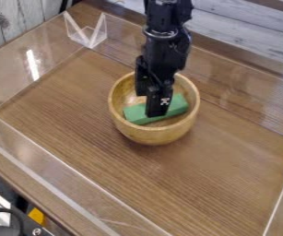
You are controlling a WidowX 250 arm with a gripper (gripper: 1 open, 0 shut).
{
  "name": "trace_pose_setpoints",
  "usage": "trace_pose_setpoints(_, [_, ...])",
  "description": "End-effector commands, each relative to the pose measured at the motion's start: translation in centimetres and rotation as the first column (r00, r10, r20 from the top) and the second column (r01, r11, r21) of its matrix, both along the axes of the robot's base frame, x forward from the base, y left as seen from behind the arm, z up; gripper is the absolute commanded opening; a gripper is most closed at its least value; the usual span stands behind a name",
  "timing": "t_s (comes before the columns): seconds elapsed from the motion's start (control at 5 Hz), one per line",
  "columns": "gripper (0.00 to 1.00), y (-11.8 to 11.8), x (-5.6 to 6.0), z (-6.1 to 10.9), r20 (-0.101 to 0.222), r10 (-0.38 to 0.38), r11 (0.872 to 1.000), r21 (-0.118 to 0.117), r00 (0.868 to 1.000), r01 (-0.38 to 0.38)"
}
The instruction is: Put the green block in the brown bowl
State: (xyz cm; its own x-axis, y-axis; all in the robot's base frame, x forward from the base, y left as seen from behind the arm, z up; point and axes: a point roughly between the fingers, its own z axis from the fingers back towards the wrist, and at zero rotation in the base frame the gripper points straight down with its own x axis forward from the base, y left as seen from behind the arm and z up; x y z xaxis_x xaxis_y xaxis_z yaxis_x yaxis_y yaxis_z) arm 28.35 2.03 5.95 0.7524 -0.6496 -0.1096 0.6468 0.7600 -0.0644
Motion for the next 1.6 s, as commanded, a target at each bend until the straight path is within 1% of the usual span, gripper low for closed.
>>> trace_pose_setpoints(0.0, [1.0,0.16,0.49,0.75,0.033,-0.004,1.0,0.007,0.999,0.003])
trace_pose_setpoints(0.4, [1.0,0.3,0.63,0.74,0.036,-0.005,1.0,0.006,0.999,0.005])
trace_pose_setpoints(1.4, [1.0,0.67,0.21,1.71,0.045,0.055,0.998,0.009,0.997,-0.055])
